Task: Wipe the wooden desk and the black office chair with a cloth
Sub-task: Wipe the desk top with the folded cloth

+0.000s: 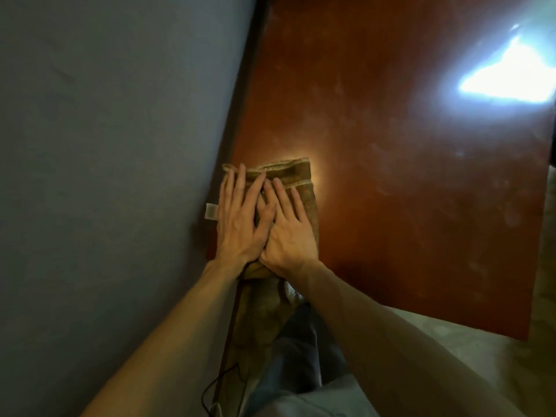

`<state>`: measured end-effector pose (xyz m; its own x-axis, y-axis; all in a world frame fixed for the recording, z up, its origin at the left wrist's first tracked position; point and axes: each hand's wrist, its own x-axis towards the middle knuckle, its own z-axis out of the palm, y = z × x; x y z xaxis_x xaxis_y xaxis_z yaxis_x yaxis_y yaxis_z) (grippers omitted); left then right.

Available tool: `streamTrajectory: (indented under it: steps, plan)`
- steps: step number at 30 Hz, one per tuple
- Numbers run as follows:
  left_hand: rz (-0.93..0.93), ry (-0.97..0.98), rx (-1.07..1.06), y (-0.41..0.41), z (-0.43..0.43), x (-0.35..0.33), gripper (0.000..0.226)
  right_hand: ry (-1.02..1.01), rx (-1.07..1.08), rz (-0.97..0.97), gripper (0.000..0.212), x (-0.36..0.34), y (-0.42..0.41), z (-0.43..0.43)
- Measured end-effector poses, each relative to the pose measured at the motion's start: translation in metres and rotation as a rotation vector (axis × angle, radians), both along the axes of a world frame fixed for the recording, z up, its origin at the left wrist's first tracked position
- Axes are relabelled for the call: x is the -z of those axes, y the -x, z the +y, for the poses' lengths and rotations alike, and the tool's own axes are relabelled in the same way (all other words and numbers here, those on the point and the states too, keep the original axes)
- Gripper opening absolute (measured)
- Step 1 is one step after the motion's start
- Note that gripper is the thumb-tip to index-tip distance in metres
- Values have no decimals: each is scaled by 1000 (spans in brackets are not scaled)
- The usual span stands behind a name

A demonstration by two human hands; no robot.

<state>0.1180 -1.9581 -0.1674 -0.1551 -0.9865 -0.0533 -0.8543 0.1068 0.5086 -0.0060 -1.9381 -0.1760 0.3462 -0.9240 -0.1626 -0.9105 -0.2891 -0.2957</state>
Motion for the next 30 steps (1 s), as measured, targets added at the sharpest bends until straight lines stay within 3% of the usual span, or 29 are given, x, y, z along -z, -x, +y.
streamTrajectory:
  steps: [20,30]
  plan:
    - [-115,79,46,84,37,8,66,30,108,6,76,-4,80,51]
    - [-142,66,83,184,81,6,64,-11,160,47,77,-1,176,101]
